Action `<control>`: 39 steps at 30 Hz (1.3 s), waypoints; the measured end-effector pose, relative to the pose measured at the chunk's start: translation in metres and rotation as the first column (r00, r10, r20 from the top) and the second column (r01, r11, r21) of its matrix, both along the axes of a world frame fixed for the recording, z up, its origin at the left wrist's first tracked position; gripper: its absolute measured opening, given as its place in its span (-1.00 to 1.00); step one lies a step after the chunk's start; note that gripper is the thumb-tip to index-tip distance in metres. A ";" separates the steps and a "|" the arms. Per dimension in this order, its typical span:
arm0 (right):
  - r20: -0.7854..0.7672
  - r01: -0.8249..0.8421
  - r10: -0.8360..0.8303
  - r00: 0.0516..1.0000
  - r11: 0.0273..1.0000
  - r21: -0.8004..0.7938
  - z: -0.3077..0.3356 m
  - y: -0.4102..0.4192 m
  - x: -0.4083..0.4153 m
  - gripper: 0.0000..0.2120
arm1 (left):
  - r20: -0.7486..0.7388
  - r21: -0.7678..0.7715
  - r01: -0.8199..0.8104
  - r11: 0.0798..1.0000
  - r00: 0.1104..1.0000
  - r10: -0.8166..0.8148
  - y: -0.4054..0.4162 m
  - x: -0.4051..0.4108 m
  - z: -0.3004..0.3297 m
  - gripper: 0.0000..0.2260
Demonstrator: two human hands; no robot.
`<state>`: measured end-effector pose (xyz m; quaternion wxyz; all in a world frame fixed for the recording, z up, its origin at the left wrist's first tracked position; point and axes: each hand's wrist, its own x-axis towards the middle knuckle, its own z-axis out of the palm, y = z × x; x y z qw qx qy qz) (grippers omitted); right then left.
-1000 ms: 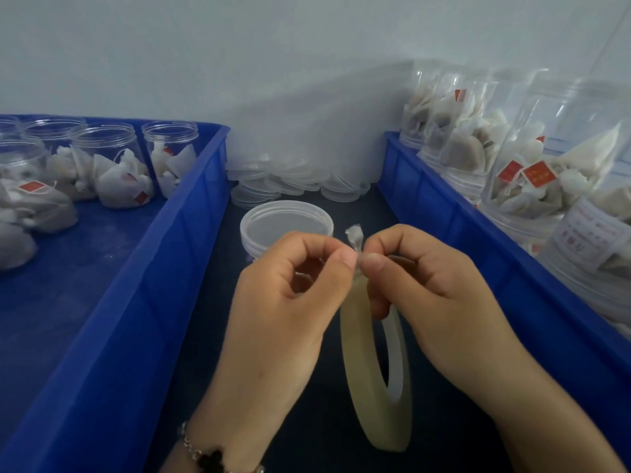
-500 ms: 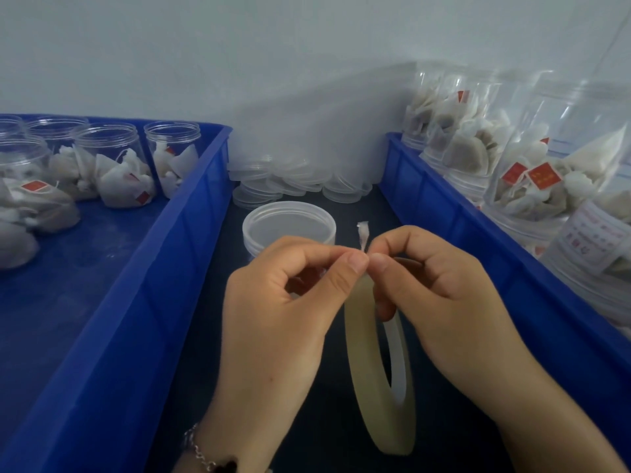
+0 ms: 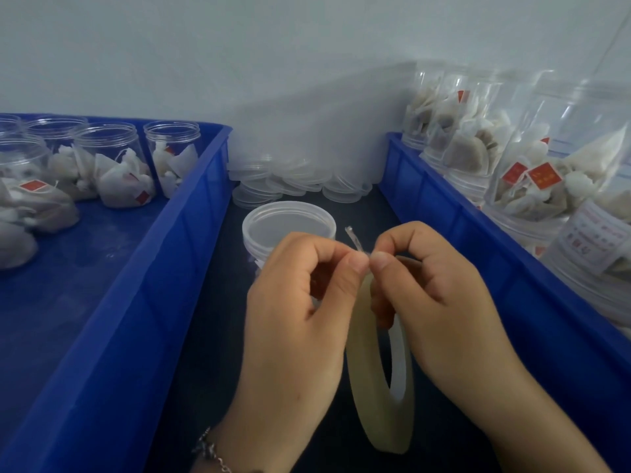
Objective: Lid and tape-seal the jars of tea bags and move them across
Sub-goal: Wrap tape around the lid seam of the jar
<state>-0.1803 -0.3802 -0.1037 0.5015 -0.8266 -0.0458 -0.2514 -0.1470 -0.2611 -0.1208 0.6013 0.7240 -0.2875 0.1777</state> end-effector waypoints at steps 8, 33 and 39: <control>0.103 -0.030 0.018 0.995 0.992 0.119 0.005 -0.005 -0.003 -0.88 | 0.026 -0.019 -0.028 0.999 0.999 0.028 0.003 0.000 0.002 -0.88; 0.104 0.082 -0.092 0.990 0.992 0.097 0.011 0.001 -0.010 -0.77 | 0.250 -0.161 -0.320 0.934 0.902 0.353 0.003 -0.011 0.000 -0.87; 0.166 -0.004 0.010 0.986 0.999 -0.033 0.010 -0.001 -0.010 -0.93 | 0.262 0.111 -0.189 0.976 0.953 0.154 0.002 -0.007 -0.001 -0.80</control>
